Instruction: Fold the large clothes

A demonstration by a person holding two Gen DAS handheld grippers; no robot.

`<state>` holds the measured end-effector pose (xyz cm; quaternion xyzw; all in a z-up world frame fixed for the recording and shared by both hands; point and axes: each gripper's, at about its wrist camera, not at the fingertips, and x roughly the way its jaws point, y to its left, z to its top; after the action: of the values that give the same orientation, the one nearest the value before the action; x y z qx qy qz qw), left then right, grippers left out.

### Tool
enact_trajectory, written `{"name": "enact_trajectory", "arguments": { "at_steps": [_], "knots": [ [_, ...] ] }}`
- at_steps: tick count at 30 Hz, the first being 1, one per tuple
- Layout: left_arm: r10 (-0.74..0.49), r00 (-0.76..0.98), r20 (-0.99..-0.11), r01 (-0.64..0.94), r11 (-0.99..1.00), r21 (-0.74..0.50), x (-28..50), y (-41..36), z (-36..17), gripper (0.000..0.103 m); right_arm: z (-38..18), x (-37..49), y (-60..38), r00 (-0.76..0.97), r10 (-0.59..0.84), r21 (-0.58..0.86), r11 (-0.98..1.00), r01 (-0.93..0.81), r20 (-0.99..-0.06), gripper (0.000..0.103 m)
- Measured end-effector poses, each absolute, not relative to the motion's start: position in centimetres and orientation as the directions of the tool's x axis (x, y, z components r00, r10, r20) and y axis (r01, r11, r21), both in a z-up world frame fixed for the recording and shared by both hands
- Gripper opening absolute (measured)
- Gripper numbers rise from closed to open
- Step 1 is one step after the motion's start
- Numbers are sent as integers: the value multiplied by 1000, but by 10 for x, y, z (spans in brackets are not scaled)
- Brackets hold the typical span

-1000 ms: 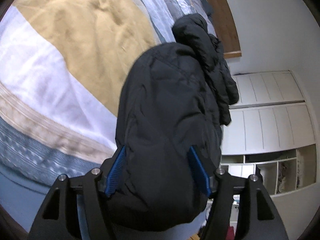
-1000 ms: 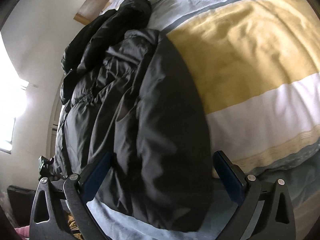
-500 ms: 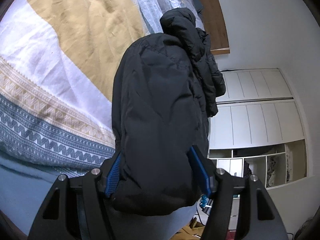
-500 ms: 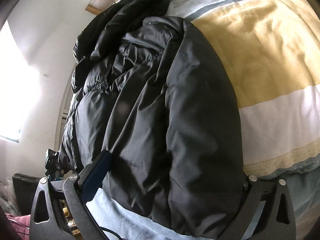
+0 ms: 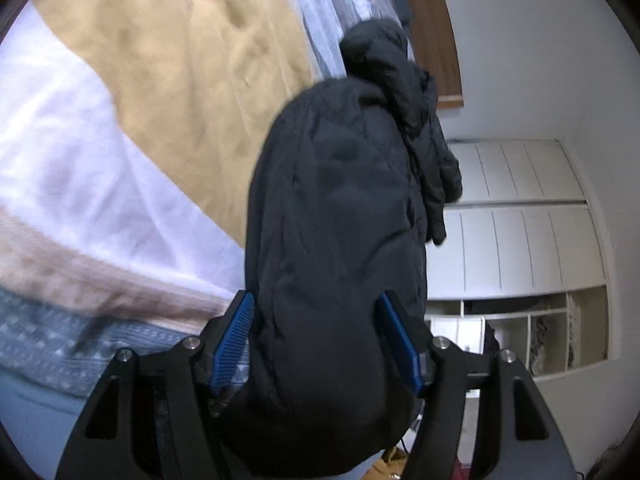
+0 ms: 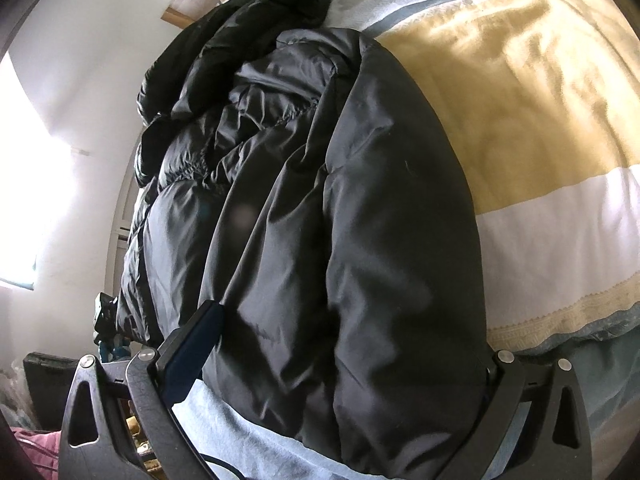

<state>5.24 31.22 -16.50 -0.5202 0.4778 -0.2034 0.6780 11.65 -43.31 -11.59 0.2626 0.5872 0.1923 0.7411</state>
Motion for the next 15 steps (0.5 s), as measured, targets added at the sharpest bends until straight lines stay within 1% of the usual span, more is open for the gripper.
{"name": "enact_trajectory", "arguments": {
  "at_steps": [6, 8, 10, 15],
  "knots": [
    [-856, 419, -303, -153, 263, -953, 48, 301, -164, 63, -117, 120, -429, 235, 565, 591, 805, 57, -791, 102],
    [-868, 388, -309, -138, 277, -951, 48, 292, -162, 63, -118, 121, -428, 230, 558, 584, 809, 62, -797, 102],
    [-871, 359, -335, -134, 307, -942, 47, 283, -163, 63, -118, 123, -427, 222, 554, 580, 812, 66, -802, 102],
    [-840, 405, -361, -166, 320, -933, 44, 282, -164, 63, -118, 125, -424, 212, 547, 569, 820, 58, -810, 102]
  ]
}}
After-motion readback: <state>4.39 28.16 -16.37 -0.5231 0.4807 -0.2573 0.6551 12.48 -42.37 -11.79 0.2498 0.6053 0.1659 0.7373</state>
